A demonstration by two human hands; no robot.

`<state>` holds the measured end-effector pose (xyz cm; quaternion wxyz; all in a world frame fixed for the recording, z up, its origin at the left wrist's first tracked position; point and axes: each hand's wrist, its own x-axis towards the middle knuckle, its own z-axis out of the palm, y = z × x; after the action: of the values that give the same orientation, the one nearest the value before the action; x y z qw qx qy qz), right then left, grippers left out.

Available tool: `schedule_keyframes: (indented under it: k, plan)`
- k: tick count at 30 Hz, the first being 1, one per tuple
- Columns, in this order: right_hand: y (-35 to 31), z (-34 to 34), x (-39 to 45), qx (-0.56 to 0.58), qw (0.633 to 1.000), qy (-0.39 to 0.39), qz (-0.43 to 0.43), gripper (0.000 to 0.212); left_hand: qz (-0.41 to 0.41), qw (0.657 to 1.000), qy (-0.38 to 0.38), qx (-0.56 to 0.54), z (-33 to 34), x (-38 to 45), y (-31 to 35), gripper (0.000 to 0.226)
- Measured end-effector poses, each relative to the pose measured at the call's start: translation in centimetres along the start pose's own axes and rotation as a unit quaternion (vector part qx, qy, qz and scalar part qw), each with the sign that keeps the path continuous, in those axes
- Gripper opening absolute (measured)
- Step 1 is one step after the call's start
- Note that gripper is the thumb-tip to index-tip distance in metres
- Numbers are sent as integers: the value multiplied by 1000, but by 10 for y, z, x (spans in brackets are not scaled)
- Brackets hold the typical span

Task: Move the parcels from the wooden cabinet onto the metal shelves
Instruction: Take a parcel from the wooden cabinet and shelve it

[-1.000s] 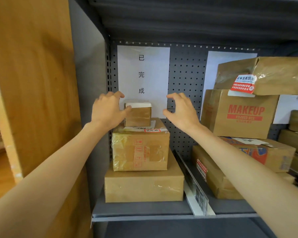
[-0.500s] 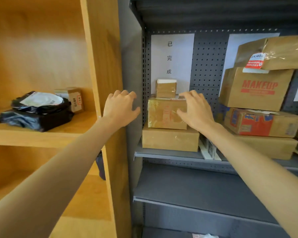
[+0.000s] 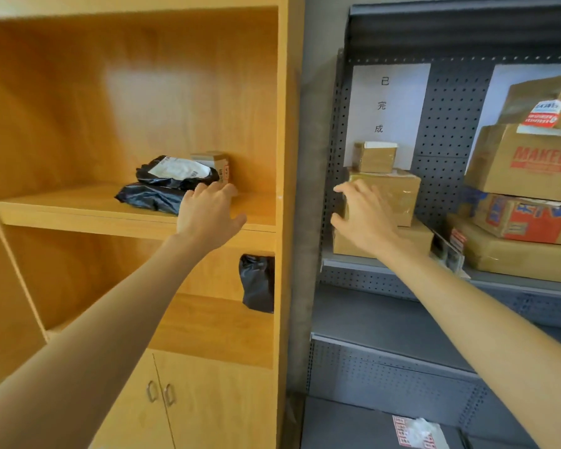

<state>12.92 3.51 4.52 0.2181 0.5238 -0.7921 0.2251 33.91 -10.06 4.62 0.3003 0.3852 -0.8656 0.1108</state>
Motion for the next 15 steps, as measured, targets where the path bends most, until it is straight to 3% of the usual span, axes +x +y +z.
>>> schedule_keyframes:
  k: [10, 15]
  plan:
    - [-159, 60, 23, -14, 1000, -15, 15, 51, -37, 999, -14, 34, -27, -30, -194, 49]
    - [-200, 89, 40, -17, 999, -34, 28, 53, -48, 998, -25, 26, -15, -21, -254, 50]
